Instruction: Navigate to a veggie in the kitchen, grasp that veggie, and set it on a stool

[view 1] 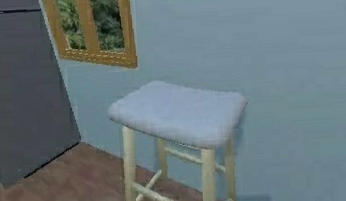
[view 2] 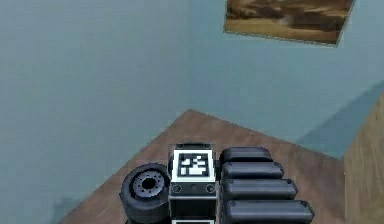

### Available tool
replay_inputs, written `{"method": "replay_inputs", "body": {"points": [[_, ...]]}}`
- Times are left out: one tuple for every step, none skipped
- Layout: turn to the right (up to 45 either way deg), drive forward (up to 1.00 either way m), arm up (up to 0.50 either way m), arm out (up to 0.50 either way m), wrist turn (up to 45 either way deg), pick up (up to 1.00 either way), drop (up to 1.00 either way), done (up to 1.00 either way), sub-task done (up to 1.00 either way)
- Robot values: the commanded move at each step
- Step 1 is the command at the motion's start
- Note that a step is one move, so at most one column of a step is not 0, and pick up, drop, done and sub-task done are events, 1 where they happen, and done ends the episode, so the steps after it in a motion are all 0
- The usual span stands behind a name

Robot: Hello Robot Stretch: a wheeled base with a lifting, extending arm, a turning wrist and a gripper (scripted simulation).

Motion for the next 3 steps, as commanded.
{"method": "replay_inputs", "body": {"points": [[-45.0, 0.00, 0.00, 0.00, 0.0, 0.00, 0.00, 0.00, 0.00], [-6.0, 0.00, 0.00, 0.00, 0.0, 0.00, 0.00, 0.00, 0.00], [45.0, 0.00, 0.00, 0.00, 0.0, 0.00, 0.00, 0.00, 0.00]]}}
